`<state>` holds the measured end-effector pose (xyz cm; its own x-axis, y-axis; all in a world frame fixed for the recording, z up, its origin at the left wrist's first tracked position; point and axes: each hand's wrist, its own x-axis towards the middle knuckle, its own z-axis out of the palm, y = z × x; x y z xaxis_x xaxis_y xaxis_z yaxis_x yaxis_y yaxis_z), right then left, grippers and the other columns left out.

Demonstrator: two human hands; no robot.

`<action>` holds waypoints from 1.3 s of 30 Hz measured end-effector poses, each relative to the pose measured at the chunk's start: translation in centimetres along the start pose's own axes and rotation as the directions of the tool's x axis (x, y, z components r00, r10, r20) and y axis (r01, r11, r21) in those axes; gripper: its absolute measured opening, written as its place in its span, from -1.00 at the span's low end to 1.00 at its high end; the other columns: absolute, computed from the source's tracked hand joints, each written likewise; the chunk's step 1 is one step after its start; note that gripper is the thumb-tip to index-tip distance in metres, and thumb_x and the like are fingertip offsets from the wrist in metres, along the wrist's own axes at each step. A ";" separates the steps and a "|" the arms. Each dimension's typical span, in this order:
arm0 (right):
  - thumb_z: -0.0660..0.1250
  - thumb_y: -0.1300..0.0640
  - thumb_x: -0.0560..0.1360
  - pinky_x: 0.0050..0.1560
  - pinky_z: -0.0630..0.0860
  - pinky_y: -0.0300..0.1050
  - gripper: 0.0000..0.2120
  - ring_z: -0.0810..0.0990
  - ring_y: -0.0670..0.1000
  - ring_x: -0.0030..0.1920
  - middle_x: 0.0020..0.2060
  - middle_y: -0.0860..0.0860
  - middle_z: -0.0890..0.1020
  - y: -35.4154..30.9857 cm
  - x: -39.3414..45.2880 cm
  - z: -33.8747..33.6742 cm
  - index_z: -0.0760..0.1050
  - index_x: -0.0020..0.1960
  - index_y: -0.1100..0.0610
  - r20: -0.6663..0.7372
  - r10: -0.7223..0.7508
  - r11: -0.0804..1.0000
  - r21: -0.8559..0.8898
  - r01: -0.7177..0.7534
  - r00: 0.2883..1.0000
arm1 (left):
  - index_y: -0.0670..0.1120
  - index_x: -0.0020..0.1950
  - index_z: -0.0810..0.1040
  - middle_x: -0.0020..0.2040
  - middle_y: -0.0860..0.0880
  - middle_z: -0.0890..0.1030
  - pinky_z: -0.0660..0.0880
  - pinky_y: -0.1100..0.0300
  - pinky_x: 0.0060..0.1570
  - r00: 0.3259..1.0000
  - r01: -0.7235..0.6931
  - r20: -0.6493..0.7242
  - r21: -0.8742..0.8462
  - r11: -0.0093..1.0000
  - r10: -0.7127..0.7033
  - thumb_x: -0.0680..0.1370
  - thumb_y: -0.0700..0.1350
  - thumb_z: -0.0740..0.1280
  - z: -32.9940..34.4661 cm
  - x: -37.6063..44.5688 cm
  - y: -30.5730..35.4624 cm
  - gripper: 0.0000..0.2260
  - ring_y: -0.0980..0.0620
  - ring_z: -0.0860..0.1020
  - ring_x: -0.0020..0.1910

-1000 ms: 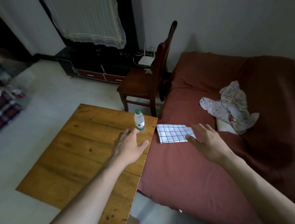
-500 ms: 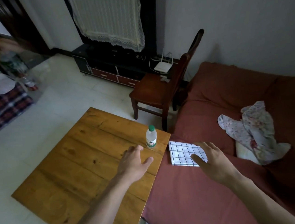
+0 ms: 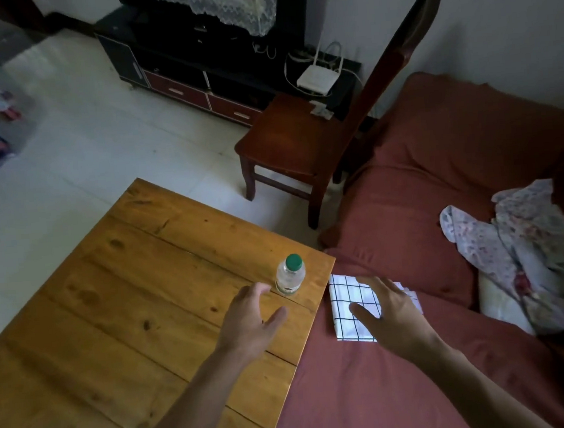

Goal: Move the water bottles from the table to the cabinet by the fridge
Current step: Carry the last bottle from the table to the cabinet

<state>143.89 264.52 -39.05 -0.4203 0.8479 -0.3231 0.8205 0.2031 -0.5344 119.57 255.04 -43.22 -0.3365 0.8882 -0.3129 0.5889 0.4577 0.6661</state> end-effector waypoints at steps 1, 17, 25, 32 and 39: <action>0.41 0.03 0.52 0.22 0.30 -0.27 -0.54 0.50 0.05 0.32 0.28 0.03 0.57 0.7 0.9 0.8 0.46 0.37 0.14 0.006 -0.009 1.000 0.013 0.009 1.000 | 0.00 0.38 0.43 0.28 0.07 0.52 0.43 0.24 0.07 1.000 -0.015 -0.013 -0.017 1.000 0.015 0.51 0.13 0.40 0.8 0.8 -0.4 -0.52 0.11 0.46 0.26; 0.38 -0.01 0.53 0.26 0.40 -0.11 -0.50 0.50 0.09 0.31 0.30 0.09 0.55 4.1 6.8 4.7 0.41 0.41 0.14 0.062 0.040 0.998 0.050 -0.044 0.997 | 0.00 0.26 0.49 0.12 0.05 0.58 0.50 0.32 0.01 0.970 -0.120 -0.235 -0.244 0.962 0.061 0.33 -0.05 0.61 7.9 9.1 -0.8 -0.45 0.08 0.56 0.11; 0.38 0.03 0.54 0.22 0.32 -0.24 -0.51 0.47 0.08 0.34 0.31 0.10 0.55 4.6 8.3 5.1 0.42 0.40 0.17 0.076 0.050 0.996 0.074 -0.056 0.996 | -0.02 0.22 0.53 0.10 0.06 0.59 0.52 0.28 0.03 0.945 -0.145 -0.318 -0.212 0.967 0.072 0.26 -0.11 0.65 8.7 9.8 -2.2 -0.42 0.11 0.56 0.08; 0.37 0.00 0.54 0.15 0.34 -0.26 -0.52 0.51 0.08 0.29 0.28 0.11 0.56 5.2 8.4 5.4 0.41 0.40 0.16 0.094 0.080 0.992 0.087 -0.088 0.992 | -0.07 0.18 0.53 0.05 0.03 0.60 0.59 0.08 -0.07 0.930 -0.066 -0.366 -0.241 0.968 -0.027 0.22 -0.05 0.68 9.0 10.0 -3.2 -0.40 0.07 0.57 0.01; 0.36 -0.02 0.55 0.14 0.35 -0.24 -0.51 0.51 0.07 0.27 0.30 0.09 0.54 5.6 7.9 5.2 0.40 0.41 0.13 0.086 0.100 0.987 0.117 -0.109 0.991 | -0.10 0.16 0.54 0.03 0.02 0.60 0.56 0.21 -0.08 0.931 -0.082 -0.365 -0.218 0.973 -0.003 0.21 -0.09 0.68 9.2 10.0 -2.9 -0.41 0.09 0.56 -0.02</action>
<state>143.14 269.79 -48.60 -0.3682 0.8187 -0.4407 0.8106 0.0506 -0.5833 121.25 262.94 -54.48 -0.5834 0.8109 -0.0460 0.4404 0.3635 0.8209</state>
